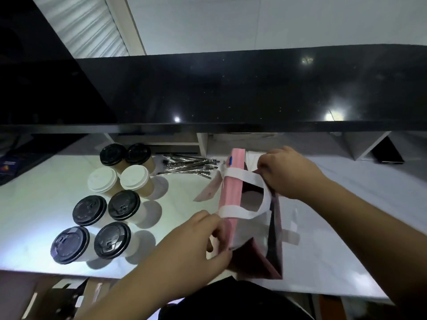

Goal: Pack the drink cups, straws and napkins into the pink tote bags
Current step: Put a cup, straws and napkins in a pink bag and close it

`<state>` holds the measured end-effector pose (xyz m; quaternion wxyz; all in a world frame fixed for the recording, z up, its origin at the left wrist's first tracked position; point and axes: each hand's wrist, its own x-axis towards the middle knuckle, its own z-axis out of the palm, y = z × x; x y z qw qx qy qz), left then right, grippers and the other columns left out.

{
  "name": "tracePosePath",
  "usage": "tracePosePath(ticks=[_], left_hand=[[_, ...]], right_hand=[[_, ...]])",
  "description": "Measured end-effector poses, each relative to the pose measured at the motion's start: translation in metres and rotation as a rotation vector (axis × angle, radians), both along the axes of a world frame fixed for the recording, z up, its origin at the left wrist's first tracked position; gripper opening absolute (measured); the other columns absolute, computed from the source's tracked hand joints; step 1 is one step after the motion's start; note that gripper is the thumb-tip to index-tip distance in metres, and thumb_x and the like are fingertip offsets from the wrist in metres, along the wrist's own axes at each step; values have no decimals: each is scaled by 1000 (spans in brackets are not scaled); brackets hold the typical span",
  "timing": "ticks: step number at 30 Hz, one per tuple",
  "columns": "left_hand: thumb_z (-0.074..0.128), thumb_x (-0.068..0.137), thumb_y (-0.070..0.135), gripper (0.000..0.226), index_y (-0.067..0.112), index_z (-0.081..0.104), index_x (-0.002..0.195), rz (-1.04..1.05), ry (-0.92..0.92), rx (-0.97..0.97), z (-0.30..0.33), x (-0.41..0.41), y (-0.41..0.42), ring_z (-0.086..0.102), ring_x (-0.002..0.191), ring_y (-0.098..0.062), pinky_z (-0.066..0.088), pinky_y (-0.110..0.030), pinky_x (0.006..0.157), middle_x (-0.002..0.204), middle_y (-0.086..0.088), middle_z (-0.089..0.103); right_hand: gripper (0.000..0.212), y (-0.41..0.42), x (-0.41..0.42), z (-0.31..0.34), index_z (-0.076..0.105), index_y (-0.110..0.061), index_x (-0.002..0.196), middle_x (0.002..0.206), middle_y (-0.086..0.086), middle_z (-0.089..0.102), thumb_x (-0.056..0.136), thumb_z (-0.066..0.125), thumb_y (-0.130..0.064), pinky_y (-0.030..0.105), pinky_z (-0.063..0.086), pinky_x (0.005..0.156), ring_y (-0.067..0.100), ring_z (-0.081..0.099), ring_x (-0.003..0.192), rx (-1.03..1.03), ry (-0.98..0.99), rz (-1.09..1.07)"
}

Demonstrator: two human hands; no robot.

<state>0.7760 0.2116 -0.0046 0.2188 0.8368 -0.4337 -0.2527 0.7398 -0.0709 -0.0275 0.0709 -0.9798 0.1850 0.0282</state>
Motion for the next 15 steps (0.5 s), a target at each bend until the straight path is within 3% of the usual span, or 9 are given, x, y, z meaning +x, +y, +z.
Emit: tracePosePath(ticks=[2,4,6,10,15], left_hand=[[62,92,50,13,39,56,92,72,-11,-57,0,10,2,63,92,4,48,-13,70,105,22,57],[65,98,42,12,37,61,88,188,-7,-121,-3,23,1,64,90,6,46,-12,67,99,27,63],[67,99,36,13,34,64,86,293,33,-175,-10,39,-3,67,84,2,48,-18,66,89,24,69],[66,102,23,15,30,67,88,445,211,-293,-26,69,-15,73,85,-19,61,-53,84,85,4,76],[63,99,20,20,35,69,88,466,315,-411,-39,96,-36,75,85,-14,64,-49,85,91,3,79]], right_hand=[[25,-6,-6,1,74,-27,100,91,-3,67,99,51,-38,40,58,75,19,58,84,30,6,-58],[23,-9,-15,2,74,-26,97,88,-2,69,97,52,-34,43,60,74,19,62,78,81,17,-122],[22,-10,-26,2,74,-27,97,88,-3,71,97,53,-32,43,61,73,18,64,76,118,24,-176],[22,-2,-54,0,73,-27,89,79,-6,69,100,55,-32,32,55,62,13,61,69,201,18,-248],[28,19,-87,3,68,-30,77,73,-8,69,100,56,-41,30,52,57,9,62,64,321,-35,-301]])
